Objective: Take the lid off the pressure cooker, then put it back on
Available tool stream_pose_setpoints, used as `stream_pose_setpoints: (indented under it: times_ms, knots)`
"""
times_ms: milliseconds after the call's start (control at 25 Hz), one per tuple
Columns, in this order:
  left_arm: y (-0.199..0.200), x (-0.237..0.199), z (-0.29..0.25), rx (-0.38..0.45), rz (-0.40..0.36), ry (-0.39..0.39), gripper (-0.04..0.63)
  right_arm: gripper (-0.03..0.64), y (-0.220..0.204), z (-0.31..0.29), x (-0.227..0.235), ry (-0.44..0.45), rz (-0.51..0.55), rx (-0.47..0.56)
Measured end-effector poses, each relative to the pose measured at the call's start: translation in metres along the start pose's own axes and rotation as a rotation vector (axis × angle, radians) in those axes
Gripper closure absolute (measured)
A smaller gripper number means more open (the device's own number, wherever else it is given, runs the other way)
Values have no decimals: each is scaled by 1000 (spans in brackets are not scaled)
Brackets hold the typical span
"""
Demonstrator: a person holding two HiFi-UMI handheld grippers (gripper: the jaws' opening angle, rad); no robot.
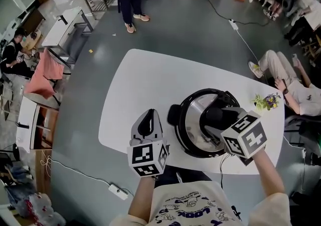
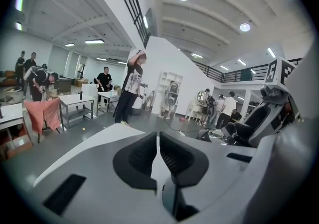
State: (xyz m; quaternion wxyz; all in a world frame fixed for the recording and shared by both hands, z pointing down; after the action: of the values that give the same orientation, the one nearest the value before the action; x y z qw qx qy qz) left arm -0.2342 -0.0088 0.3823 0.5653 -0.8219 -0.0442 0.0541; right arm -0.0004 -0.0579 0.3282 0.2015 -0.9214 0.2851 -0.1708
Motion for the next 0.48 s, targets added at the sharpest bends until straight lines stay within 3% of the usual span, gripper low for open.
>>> stream_pose_setpoints:
  times_ms: [480]
  knots:
    - [-13, 5, -20, -39, 24, -24, 533, 324, -4, -19, 4, -13, 49, -31]
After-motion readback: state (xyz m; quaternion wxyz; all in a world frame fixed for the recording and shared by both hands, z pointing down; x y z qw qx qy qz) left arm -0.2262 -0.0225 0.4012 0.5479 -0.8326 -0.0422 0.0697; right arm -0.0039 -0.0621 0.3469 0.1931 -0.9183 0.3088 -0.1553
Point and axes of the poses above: the fingertips, and each gripper's own axes: z backward along the fingers, x to its right, y out of its top, the point moved 9 cm from there along z, backward along the fingers, and after that the axes turned 13 degrees about -z, right-handed, at the moved point
